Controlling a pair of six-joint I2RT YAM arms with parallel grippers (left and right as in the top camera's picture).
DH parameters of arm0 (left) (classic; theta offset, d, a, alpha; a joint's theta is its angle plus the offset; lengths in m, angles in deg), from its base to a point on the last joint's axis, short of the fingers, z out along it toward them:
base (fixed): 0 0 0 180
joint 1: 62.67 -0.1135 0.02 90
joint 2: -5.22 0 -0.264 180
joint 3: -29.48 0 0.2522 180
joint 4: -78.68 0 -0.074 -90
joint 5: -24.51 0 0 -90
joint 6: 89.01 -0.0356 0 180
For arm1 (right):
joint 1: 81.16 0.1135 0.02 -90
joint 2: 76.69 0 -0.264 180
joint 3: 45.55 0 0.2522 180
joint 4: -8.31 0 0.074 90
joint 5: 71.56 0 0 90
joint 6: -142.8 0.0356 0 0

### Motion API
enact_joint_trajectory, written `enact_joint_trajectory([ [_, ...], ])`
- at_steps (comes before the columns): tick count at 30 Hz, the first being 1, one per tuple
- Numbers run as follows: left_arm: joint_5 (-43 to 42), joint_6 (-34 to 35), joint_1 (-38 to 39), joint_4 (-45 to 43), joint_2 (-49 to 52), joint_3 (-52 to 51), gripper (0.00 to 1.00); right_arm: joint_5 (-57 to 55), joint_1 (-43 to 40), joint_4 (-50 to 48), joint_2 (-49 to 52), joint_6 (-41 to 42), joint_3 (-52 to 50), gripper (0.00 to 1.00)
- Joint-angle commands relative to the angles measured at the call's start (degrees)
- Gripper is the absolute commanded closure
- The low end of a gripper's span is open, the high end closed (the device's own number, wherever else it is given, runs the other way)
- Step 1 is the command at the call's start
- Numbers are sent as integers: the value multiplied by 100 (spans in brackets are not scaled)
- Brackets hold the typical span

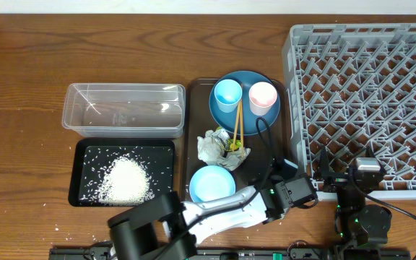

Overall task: Sort waste into correct bins and load items into the dishwasher rack
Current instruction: 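Grasp the orange carrot with the left gripper, then carry the carrot to the black tray and release it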

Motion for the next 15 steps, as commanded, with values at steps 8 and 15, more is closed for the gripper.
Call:
enact_joint_trajectory([
  [8,214,-35,-4,-105,240,66,79,-15,79,20,-2,-20,-9,1],
  [15,216,-39,-20,-70,-518,66,89,-15,79,20,-2,-20,-9,1],
])
